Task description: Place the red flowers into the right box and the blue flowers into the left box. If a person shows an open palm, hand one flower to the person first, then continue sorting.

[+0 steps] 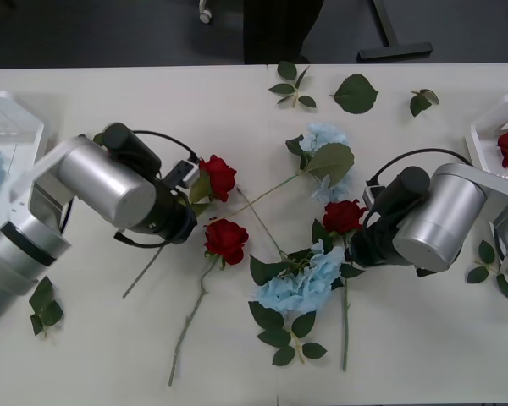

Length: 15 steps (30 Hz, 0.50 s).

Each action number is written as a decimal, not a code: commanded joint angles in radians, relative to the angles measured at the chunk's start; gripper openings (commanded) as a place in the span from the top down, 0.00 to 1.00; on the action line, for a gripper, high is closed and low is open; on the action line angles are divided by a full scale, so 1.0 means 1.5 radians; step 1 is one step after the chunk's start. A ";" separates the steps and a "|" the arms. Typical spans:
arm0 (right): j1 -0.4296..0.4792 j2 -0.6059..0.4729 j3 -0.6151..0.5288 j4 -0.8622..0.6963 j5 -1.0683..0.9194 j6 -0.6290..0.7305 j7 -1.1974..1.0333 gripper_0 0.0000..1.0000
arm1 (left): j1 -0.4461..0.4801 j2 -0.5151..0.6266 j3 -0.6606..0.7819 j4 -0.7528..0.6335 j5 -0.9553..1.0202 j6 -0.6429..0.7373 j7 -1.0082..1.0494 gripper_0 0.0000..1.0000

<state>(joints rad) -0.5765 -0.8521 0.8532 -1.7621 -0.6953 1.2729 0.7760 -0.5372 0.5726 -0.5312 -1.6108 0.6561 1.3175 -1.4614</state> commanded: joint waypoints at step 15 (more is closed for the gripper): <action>-0.021 0.142 -0.002 0.107 0.104 -0.005 -0.047 0.50 | 0.104 0.086 0.190 -0.304 0.228 -0.299 0.032 1.00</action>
<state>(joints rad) -0.5839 -0.6618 0.8513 -1.6278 -0.5592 1.2748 0.7468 -0.4035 0.7615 -0.2590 -2.0246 1.0015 0.9256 -1.4631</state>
